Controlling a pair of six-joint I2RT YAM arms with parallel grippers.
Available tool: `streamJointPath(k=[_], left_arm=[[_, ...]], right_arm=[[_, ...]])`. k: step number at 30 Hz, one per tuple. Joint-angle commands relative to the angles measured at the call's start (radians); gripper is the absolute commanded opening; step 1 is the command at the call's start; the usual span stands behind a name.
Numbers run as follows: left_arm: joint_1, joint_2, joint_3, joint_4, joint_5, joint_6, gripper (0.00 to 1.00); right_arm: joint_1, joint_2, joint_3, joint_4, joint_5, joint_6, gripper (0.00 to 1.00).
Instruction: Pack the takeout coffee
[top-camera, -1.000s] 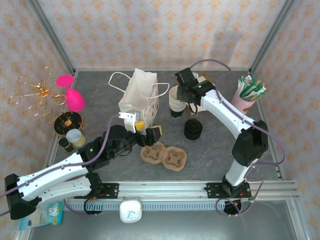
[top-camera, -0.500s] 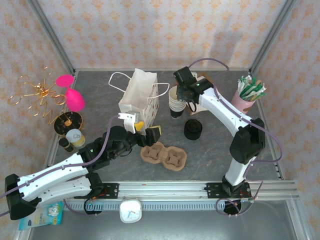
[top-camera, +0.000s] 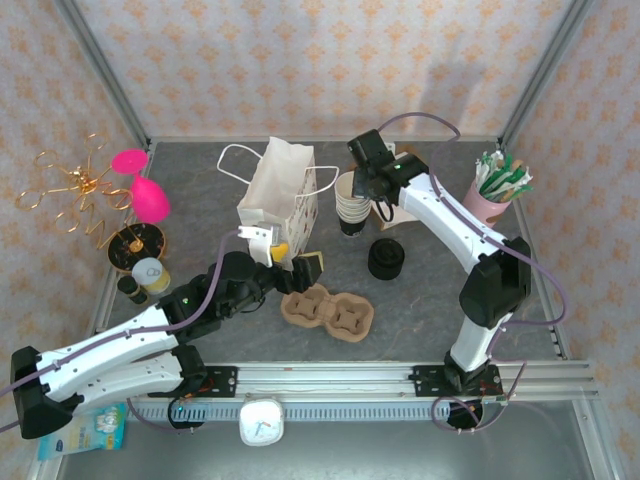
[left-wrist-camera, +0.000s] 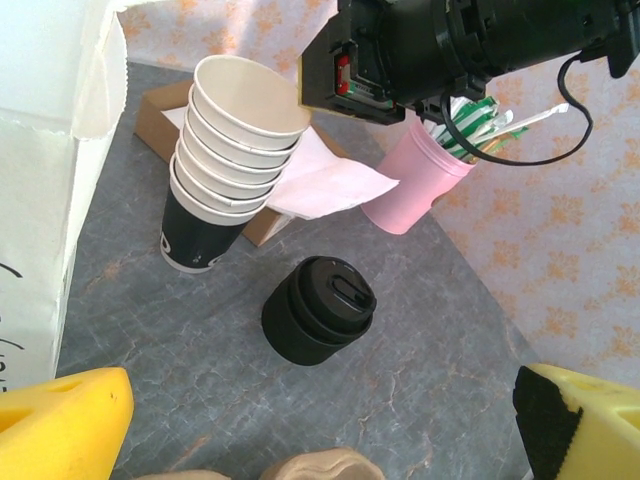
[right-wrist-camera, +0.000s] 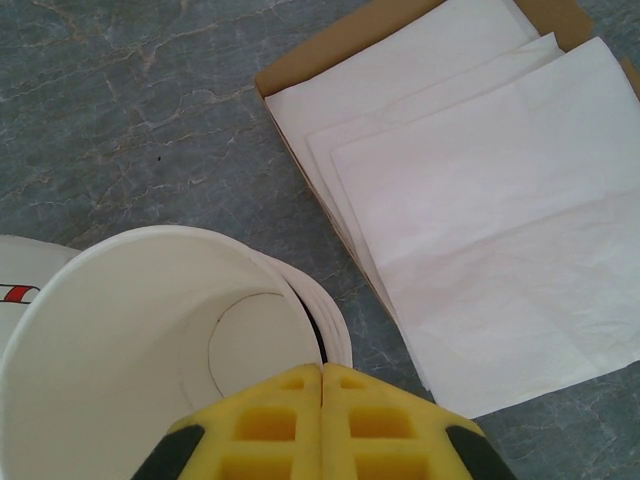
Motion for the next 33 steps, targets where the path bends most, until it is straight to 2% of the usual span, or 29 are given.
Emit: streamJointPath(k=[1, 16, 26, 33], left_arm=[[-0.006, 0.005, 0.021, 0.015, -0.002, 0.018, 0.99], [-0.007, 0.012, 0.057, -0.04, -0.025, 0.024, 0.99], [-0.006, 0.017, 0.062, -0.05, -0.027, 0.023, 0.99], [-0.007, 0.018, 0.066, -0.055, -0.02, 0.021, 0.99]], right_arm=[[-0.008, -0.018, 0.036, -0.009, -0.028, 0.019, 0.03], [-0.067, -0.095, 0.035, 0.051, -0.152, 0.08, 0.0], [-0.13, -0.158, -0.107, 0.181, -0.313, 0.148, 0.0], [-0.154, -0.195, -0.134, 0.167, -0.298, 0.152, 0.0]])
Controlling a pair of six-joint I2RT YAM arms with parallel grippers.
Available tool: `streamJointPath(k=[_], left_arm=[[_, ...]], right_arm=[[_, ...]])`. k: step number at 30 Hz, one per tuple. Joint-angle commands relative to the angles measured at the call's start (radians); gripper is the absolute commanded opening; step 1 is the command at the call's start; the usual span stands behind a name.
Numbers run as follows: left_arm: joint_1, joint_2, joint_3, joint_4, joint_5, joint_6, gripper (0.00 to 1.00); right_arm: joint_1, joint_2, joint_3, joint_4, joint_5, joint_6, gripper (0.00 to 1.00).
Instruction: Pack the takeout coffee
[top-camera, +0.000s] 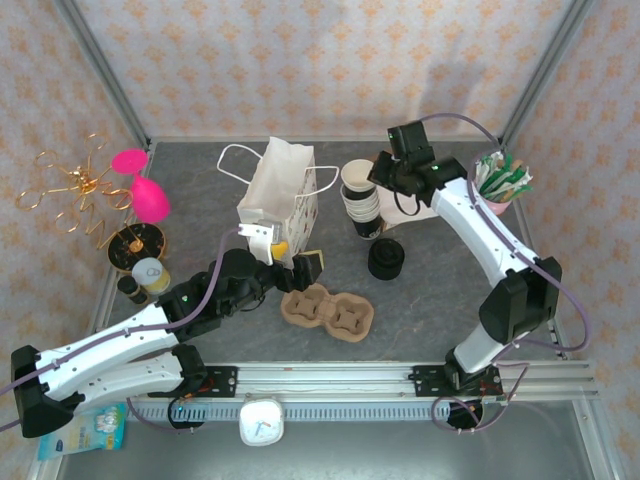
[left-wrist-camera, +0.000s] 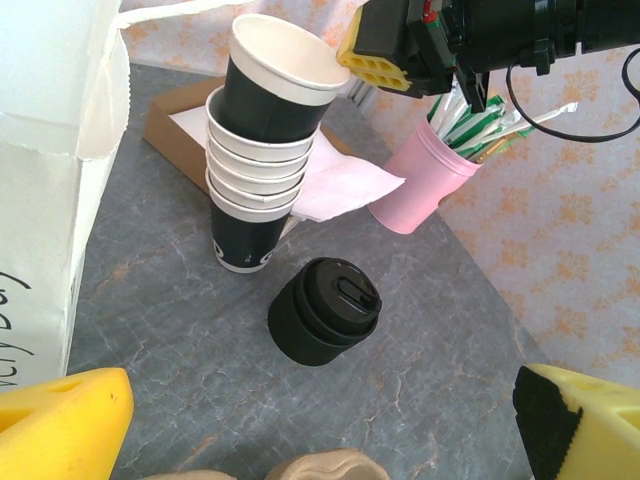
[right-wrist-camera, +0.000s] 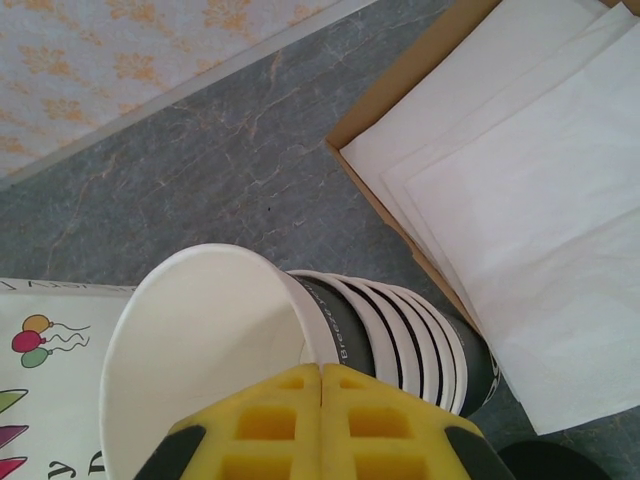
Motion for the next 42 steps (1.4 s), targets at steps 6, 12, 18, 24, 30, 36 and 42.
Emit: streamJointPath(k=[6, 12, 18, 24, 30, 36, 42], left_arm=[[-0.007, 0.015, 0.037, -0.017, -0.006, 0.014, 0.99], [-0.006, 0.01, 0.039, -0.026, -0.013, 0.013, 0.99], [-0.006, 0.01, 0.044, -0.03, -0.001, 0.011, 0.99], [-0.006, 0.001, 0.051, -0.055, -0.006, 0.013, 0.99], [-0.007, -0.004, 0.059, -0.079, -0.001, 0.011, 0.99], [-0.006, -0.003, 0.069, -0.109, 0.009, 0.011, 0.99], [-0.006, -0.017, 0.069, -0.125, 0.009, -0.012, 0.99]], right_arm=[[-0.031, -0.084, -0.038, -0.022, 0.025, 0.003, 0.0], [-0.051, -0.137, -0.085, -0.007, 0.026, 0.004, 0.0], [-0.051, -0.162, -0.042, -0.005, 0.003, 0.004, 0.0], [-0.051, -0.197, 0.005, -0.056, 0.003, -0.006, 0.0], [-0.051, -0.257, 0.056, -0.119, -0.011, -0.021, 0.0], [-0.05, -0.314, 0.084, -0.204, -0.071, -0.036, 0.0], [-0.043, -0.357, 0.036, -0.267, -0.152, -0.084, 0.0]])
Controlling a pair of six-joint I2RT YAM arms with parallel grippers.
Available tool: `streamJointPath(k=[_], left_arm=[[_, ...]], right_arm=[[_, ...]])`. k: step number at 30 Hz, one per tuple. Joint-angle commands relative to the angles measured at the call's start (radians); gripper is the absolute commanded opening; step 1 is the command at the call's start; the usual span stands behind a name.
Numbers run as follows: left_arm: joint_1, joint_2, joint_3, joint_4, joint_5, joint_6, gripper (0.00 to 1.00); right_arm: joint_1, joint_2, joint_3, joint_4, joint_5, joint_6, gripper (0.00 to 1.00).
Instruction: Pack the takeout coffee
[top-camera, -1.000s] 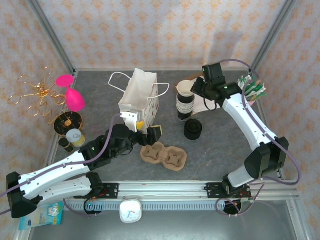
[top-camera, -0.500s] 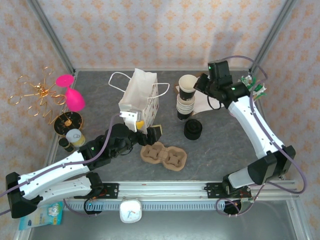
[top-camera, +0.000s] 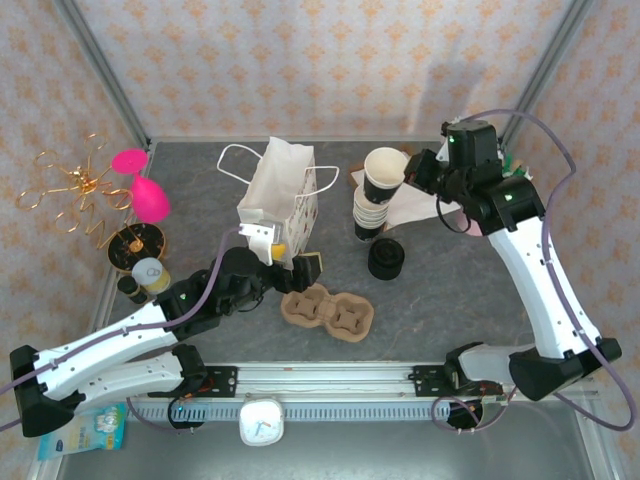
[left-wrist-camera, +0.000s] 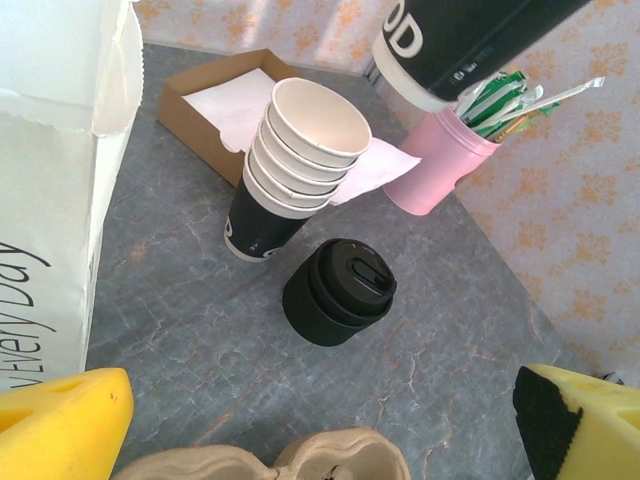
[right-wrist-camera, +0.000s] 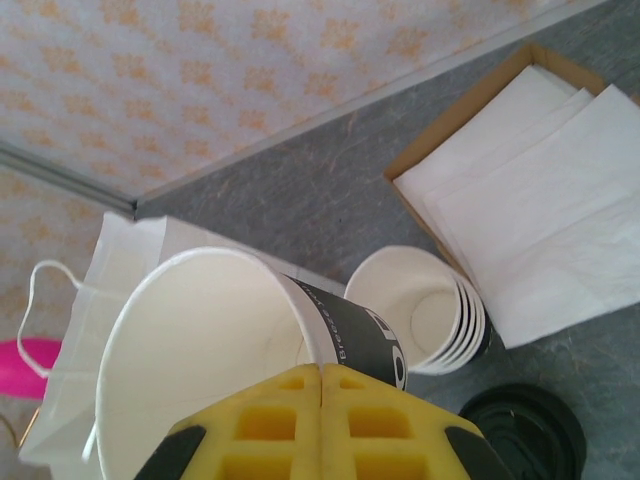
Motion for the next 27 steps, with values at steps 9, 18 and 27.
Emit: streamJointPath(k=[9, 18, 27], left_arm=[[-0.006, -0.065, 0.031, -0.101, -0.027, -0.029, 0.99], [-0.005, -0.09, 0.017, -0.134, -0.056, -0.091, 0.99], [-0.005, -0.112, -0.007, -0.138, -0.07, -0.118, 0.99]], right_arm=[[0.093, -0.081, -0.161, -0.068, -0.086, -0.044, 0.0], [0.157, -0.128, -0.402, 0.126, -0.136, 0.009, 0.0], [0.175, -0.151, -0.635, 0.382, -0.082, 0.031, 0.0]])
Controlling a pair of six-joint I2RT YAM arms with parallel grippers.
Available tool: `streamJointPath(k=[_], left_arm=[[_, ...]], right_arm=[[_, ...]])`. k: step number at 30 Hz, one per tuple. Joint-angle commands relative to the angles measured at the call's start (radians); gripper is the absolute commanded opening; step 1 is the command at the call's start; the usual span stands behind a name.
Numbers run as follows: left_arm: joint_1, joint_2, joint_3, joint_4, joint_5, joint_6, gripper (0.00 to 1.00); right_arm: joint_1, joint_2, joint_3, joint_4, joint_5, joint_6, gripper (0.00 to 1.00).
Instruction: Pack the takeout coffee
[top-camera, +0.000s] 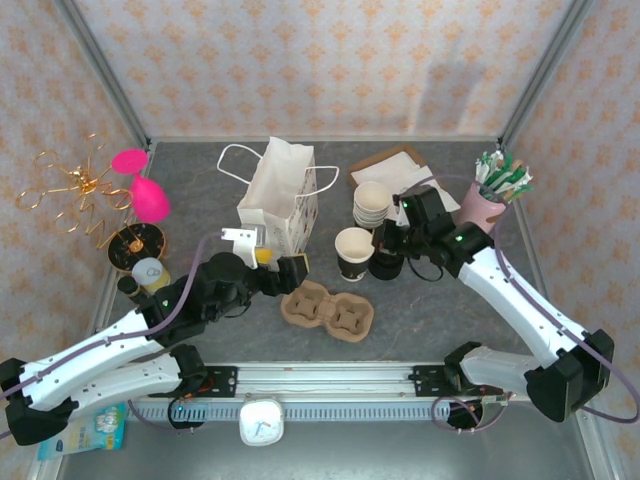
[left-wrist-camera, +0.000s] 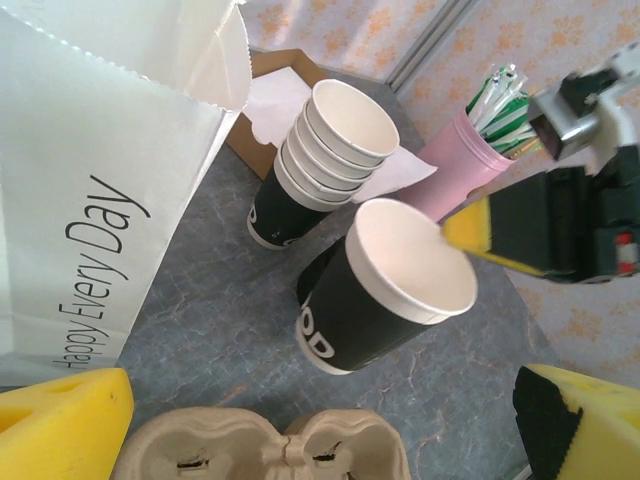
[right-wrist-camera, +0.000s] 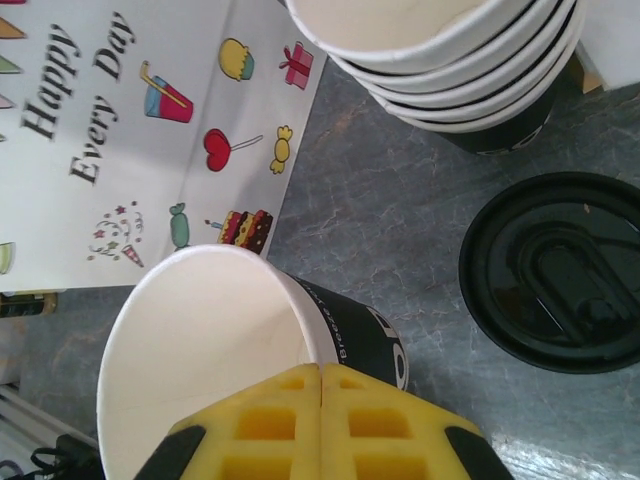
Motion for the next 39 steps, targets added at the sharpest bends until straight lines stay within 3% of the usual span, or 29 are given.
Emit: streamJointPath(k=[1, 14, 29, 31, 36, 39], left_arm=[[-0.005, -0.014, -0.01, -0.018, -0.033, -0.025, 0.99], [-0.005, -0.02, -0.04, 0.001, -0.023, -0.045, 0.99], [-0.006, -0.012, -0.057, 0.025, -0.011, -0.05, 0.99], [-0.005, -0.01, -0.055, 0.025, -0.008, -0.049, 0.99], [-0.005, -0.01, -0.045, 0.017, -0.009, -0.044, 0.99], [-0.006, -0.009, -0.042, 0.014, -0.006, -0.042, 0.99]], right_arm=[[0.005, -0.031, -0.067, 0.177, 0.037, 0.023, 0.0], [0.005, -0.025, -0.296, 0.476, 0.074, 0.043, 0.0], [0.011, 0.031, -0.35, 0.489, 0.095, 0.03, 0.0], [0.013, 0.031, -0.348, 0.487, 0.093, 0.028, 0.03], [0.012, 0.027, -0.337, 0.462, 0.097, 0.03, 0.24], [0.013, 0.019, -0.314, 0.423, 0.11, 0.018, 0.26]])
